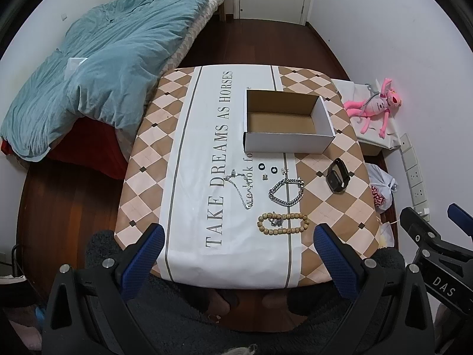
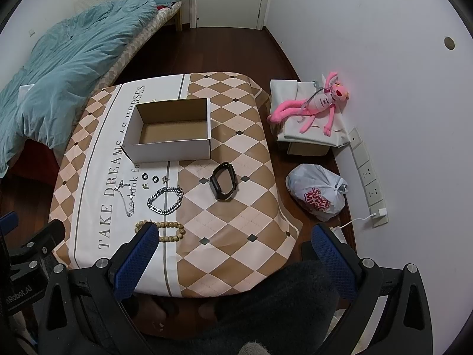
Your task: Organize jewelry
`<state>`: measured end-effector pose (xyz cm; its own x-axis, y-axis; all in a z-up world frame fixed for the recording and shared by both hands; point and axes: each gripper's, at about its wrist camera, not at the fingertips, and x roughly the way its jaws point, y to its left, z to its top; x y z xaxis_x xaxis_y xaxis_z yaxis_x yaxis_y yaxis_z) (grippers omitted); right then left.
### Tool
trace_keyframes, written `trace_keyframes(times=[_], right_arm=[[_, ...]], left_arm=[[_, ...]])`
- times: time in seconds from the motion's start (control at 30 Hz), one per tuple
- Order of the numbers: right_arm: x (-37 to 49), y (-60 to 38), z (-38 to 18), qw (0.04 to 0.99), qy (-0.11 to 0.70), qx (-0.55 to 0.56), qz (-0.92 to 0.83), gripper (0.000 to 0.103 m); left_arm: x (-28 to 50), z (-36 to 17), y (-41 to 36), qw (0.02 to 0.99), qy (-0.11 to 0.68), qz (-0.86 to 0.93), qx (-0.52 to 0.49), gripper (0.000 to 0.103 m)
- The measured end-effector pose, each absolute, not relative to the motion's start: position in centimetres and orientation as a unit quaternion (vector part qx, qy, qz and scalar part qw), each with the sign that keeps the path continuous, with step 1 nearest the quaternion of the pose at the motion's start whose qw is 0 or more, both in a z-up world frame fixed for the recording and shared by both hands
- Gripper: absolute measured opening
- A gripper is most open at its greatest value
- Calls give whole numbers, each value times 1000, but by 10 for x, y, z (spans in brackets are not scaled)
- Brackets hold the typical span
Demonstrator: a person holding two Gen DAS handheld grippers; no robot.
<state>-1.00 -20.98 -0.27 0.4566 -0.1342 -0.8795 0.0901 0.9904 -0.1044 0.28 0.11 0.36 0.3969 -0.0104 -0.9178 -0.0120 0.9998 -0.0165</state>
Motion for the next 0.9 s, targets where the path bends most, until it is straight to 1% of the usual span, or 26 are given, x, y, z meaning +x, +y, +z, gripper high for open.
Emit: trace_keyframes(times=[0.9], right_arm=[[-7,-213,3,856,512,-22,-68,103]], left_arm=[[5,7,-8,838,546,-2,-8,103]])
